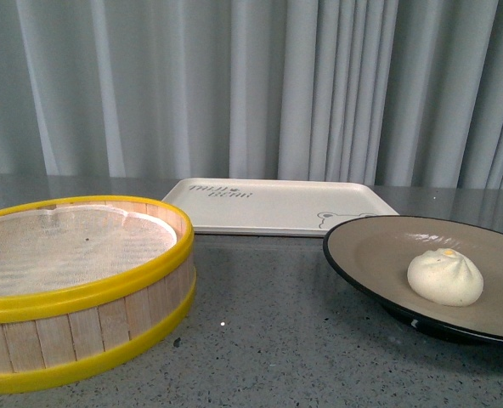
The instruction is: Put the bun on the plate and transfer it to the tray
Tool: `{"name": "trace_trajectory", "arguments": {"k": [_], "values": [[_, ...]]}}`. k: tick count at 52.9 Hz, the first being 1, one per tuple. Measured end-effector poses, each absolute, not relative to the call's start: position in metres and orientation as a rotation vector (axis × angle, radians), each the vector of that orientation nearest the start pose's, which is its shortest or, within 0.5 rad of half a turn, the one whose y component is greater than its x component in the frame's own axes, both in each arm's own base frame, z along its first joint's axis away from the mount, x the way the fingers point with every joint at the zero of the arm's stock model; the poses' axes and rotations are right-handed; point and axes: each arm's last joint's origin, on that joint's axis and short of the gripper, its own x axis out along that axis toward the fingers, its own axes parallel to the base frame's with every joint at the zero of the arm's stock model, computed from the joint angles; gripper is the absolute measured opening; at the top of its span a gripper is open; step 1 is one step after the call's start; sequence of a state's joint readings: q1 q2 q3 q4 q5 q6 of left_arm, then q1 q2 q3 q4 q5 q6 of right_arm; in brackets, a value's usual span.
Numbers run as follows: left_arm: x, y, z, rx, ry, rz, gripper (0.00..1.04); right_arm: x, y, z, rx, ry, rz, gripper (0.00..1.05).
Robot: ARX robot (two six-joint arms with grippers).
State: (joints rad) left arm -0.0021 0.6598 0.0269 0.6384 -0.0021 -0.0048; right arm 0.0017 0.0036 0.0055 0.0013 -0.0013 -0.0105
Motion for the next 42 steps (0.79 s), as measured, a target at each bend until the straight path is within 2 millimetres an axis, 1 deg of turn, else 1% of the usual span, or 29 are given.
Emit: {"name": "trace_trajectory", "arguments": {"k": [17, 42], "values": [[0.127, 0.0, 0.175, -0.005, -0.025, 0.0, 0.04, 0.098, 0.0, 0.165, -0.01, -0.003, 0.003, 0.96], [0.114, 0.0, 0.176, -0.005, -0.03, 0.0, 0.04, 0.098, 0.0, 0.165, -0.01, -0.003, 0.003, 0.96]]}}
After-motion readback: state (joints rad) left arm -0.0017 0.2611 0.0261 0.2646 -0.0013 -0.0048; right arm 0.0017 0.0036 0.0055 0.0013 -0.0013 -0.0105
